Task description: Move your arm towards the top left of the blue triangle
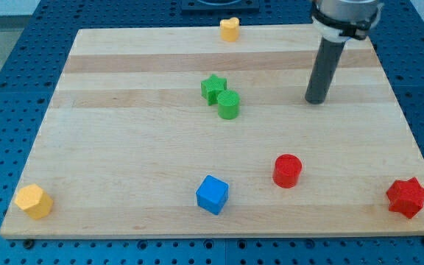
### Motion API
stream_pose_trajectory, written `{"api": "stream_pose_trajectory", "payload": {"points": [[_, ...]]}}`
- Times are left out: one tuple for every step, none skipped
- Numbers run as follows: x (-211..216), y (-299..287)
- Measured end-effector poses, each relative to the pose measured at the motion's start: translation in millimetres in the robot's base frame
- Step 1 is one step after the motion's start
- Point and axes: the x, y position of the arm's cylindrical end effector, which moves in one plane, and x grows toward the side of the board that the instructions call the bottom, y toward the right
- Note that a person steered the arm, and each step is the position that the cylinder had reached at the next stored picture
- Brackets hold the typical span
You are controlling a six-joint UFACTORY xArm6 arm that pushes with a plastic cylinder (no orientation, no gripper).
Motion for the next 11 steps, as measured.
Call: {"api": "stream_pose_trajectory", "payload": {"points": [[-36, 0], [-74, 0], [-112, 0], [-143, 0], [-176, 0], [-193, -1], [-194, 0], [-194, 4], [-193, 10], [-193, 24], [-194, 31]]}}
